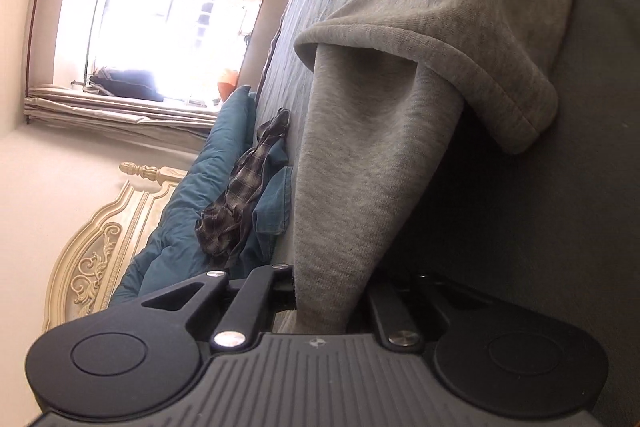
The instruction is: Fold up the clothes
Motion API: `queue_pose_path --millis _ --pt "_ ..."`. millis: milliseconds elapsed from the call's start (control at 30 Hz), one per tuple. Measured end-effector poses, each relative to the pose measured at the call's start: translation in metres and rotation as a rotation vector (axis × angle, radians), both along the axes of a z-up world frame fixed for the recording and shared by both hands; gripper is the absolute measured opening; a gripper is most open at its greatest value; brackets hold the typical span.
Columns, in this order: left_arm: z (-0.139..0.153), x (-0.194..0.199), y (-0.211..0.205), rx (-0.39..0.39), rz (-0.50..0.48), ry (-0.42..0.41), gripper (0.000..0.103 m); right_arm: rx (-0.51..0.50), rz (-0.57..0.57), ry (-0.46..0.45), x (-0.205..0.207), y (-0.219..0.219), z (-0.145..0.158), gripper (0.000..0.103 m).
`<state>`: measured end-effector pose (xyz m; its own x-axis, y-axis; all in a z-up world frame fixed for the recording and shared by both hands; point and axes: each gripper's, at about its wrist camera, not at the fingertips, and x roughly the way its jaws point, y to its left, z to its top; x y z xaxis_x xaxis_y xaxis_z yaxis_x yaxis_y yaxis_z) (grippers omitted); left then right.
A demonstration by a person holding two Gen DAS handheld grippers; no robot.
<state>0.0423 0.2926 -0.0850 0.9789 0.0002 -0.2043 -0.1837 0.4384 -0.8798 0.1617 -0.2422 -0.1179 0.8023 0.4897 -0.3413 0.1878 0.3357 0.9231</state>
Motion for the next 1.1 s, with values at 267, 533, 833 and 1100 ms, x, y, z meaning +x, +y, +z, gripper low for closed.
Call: queue_pose_path --millis 267,533,833,1100 --pt "-0.032 -0.028 0.007 0.040 -0.098 0.125 0.024 -0.110 0.194 0.143 -0.016 -0.021 -0.022 0.028" --pt "0.003 -0.077 0.025 0.371 -0.040 0.147 0.057 -0.663 0.554 -0.112 -0.056 0.040 0.099 0.059" --pt "0.012 -0.032 0.039 0.444 -0.068 0.129 0.066 -0.858 1.042 -0.697 0.005 0.303 0.150 0.059" --pt "-0.008 -0.020 0.035 0.471 -0.166 0.155 0.056 -0.927 1.336 -0.713 0.070 0.456 0.093 0.059"
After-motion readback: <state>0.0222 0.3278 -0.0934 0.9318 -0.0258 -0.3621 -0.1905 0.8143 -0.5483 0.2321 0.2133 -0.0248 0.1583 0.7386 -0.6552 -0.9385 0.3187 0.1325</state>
